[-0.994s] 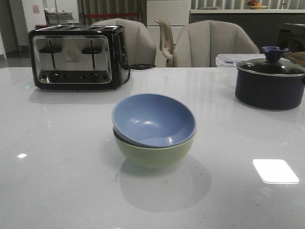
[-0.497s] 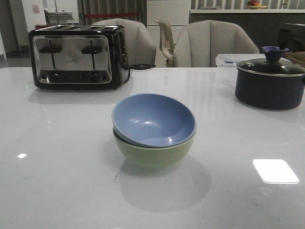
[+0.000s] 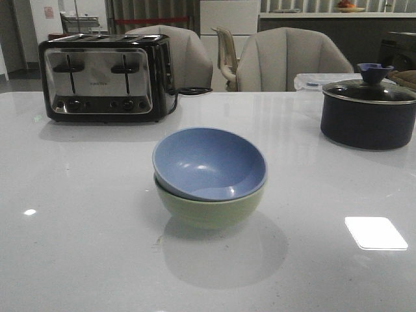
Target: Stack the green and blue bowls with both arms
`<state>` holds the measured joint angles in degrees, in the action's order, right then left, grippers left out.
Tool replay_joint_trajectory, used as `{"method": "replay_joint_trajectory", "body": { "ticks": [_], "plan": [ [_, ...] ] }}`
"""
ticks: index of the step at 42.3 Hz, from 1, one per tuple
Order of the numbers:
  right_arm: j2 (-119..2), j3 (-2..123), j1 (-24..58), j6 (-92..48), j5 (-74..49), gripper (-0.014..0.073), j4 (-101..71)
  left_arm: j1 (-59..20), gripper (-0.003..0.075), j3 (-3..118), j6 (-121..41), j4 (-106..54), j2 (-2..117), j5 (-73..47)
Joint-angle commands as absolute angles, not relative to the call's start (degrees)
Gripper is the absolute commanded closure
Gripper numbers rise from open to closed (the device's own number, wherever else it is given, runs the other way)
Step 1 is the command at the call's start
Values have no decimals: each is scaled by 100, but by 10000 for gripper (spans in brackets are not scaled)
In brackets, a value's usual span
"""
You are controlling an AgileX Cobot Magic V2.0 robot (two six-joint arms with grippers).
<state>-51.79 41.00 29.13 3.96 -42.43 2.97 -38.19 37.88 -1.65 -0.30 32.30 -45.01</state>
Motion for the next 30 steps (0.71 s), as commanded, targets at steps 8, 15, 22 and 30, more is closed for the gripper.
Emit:
{"method": "replay_joint_trajectory", "body": {
  "ticks": [8,15,22,30],
  "plan": [
    [-5123,4243,2906,370,-3909,550,368,-3863,619,3954,-157,-76,3246,-4066],
    [-5123,4243,2906,370,-3914,550,368,-3795,619,3934,-157,-37,3038,-4031],
    [-5123,4243,2906,370,-3914,550,368,-2990,619,3404,-167,386,2260,-3360],
    [-5123,4243,2906,370,-3914,550,368,-1726,619,1972,-167,348,984,-1822]
  ]
}}
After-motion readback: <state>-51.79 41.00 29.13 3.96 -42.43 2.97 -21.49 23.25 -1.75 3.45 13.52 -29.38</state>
